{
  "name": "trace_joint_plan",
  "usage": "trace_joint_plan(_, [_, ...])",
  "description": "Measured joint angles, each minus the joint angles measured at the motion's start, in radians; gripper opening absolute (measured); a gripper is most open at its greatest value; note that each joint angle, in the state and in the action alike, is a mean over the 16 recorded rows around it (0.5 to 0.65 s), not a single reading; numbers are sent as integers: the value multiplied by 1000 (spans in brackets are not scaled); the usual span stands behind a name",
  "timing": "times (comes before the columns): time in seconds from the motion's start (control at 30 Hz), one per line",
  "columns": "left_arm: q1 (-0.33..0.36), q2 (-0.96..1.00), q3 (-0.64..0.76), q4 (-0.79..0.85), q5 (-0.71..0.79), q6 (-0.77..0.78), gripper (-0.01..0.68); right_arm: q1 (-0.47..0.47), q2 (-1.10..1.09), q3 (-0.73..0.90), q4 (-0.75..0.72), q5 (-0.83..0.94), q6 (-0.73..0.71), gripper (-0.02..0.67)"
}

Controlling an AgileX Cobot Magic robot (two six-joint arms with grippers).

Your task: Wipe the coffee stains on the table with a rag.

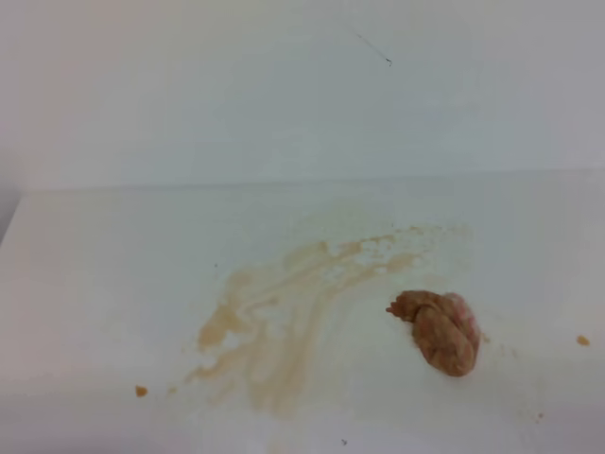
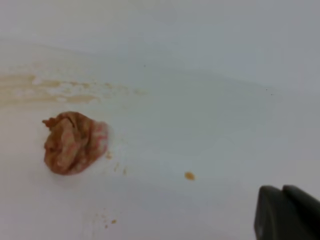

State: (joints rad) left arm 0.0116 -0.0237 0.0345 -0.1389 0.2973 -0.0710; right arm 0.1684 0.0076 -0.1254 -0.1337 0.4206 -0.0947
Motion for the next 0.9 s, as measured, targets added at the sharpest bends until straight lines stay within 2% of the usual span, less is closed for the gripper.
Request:
trace_joint_plan(0.47, [0, -3, 5, 0, -2, 0, 1, 0, -36, 145, -19, -104, 12, -2])
trace_joint_plan(0.9, [0, -3, 5, 0, -2, 0, 1, 0, -36, 160, -18, -140, 12, -3])
